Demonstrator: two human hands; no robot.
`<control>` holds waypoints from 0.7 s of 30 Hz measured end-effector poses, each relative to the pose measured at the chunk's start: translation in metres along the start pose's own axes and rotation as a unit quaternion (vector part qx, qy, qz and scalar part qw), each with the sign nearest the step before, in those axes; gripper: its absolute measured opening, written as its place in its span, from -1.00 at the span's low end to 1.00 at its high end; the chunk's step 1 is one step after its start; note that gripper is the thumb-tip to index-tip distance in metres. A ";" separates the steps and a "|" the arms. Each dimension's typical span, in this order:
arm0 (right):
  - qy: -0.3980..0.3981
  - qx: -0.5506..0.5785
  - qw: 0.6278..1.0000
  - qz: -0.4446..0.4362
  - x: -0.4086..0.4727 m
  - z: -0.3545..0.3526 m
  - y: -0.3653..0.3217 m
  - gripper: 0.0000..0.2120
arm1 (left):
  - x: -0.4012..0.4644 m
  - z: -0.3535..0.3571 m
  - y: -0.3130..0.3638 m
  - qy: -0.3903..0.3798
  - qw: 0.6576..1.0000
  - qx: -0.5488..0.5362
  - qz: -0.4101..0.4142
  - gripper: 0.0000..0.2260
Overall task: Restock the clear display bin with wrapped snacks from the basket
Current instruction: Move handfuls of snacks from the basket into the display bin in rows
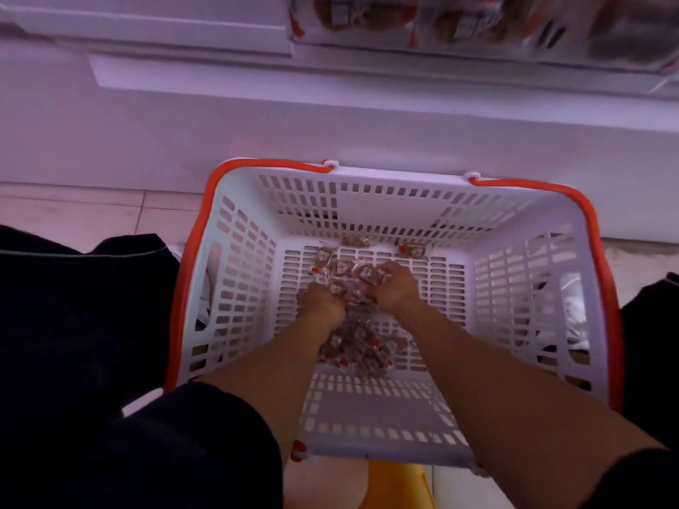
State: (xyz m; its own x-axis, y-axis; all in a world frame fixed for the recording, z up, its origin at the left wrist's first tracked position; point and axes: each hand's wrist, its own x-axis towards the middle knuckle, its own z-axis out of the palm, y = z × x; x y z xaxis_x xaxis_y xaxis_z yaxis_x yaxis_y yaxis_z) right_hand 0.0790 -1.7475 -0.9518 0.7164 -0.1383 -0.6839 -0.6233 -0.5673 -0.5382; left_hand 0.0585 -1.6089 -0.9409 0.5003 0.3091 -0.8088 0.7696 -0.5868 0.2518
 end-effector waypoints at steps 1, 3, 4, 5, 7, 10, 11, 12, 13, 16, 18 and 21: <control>-0.015 0.038 0.999 0.019 0.002 -0.006 0.002 -0.59 | 0.000 0.000 -0.001 -0.006 1.000 -0.030 0.004 -0.50; -0.040 0.123 0.990 0.056 0.002 -0.017 0.005 -0.65 | 0.000 0.000 -0.005 -0.008 0.997 -0.069 0.039 -0.52; -0.045 0.141 0.987 0.063 0.000 -0.021 0.006 -0.68 | 0.000 0.000 -0.007 -0.014 0.996 -0.066 0.065 -0.55; -0.048 0.138 0.987 0.062 -0.002 -0.024 0.008 -0.70 | 0.000 0.000 -0.008 -0.020 0.994 -0.057 0.089 -0.58; -0.044 0.143 0.987 0.051 -0.007 -0.027 0.015 -0.69 | -0.002 0.001 -0.008 -0.037 0.992 -0.052 0.107 -0.64; -0.034 0.192 0.980 0.049 -0.015 -0.030 0.025 -0.69 | -0.005 0.000 -0.008 -0.054 0.989 -0.054 0.123 -0.60; -0.021 0.206 0.977 0.042 -0.017 -0.032 0.027 -0.70 | -0.006 -0.001 -0.008 -0.062 0.988 -0.054 0.129 -0.58; -0.004 0.230 0.973 0.035 -0.018 -0.035 0.028 -0.71 | -0.006 -0.003 -0.008 -0.074 0.987 -0.060 0.128 -0.58; 0.015 0.267 0.963 0.039 -0.019 -0.038 0.028 -0.71 | -0.007 -0.004 -0.009 -0.083 0.985 -0.078 0.127 -0.59; 0.043 0.319 0.945 0.065 -0.026 -0.051 0.025 -0.71 | -0.013 -0.010 -0.008 -0.066 0.982 -0.124 0.129 -0.59; 0.038 0.320 0.944 0.078 -0.032 -0.061 0.023 -0.76 | -0.017 -0.014 -0.007 -0.027 0.983 -0.126 0.134 -0.63; -0.031 0.392 0.914 0.096 -0.039 -0.079 0.018 -0.82 | -0.019 -0.024 -0.008 0.010 0.978 -0.139 0.152 -0.70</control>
State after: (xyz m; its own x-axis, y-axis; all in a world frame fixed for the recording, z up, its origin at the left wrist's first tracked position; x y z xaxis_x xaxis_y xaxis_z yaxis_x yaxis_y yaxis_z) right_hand 0.0643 -1.8166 -0.8957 0.5664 -0.1143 -0.8161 -0.7860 0.2228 -0.5767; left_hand 0.0522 -1.5918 -0.9145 0.7283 0.1676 -0.6644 0.6609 -0.4278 0.6165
